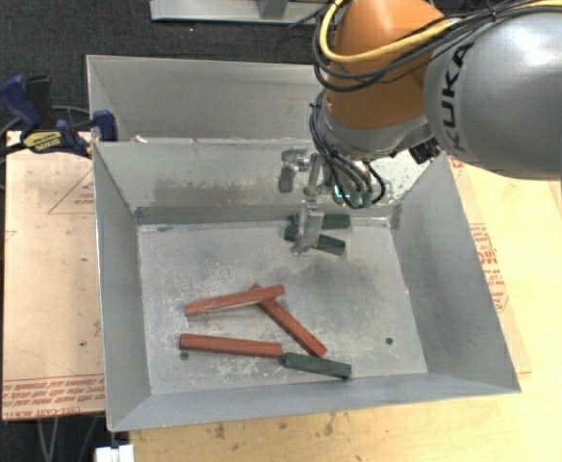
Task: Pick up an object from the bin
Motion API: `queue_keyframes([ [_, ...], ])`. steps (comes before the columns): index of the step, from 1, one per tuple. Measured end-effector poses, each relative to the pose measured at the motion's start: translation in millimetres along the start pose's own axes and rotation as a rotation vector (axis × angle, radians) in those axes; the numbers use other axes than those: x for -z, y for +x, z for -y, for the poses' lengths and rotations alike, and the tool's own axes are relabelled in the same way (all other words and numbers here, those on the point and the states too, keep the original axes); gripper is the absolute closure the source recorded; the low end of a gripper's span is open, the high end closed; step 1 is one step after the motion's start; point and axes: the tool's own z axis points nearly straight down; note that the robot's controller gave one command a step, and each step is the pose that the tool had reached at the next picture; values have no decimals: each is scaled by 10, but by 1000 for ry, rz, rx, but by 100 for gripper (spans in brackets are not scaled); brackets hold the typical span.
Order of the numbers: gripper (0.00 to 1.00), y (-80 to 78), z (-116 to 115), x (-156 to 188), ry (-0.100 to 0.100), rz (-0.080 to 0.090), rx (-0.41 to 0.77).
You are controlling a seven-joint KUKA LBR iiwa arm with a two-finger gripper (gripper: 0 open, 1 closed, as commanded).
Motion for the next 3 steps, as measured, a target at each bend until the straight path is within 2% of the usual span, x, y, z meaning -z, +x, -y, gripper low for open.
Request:
queue_keyframes([
  [1, 0, 124, 13, -1679, 1, 3, 250],
  [2, 0, 712, -591, -1658, -2, 4, 384],
  [3, 0, 406, -1014, -1618, -2, 10, 210],
])
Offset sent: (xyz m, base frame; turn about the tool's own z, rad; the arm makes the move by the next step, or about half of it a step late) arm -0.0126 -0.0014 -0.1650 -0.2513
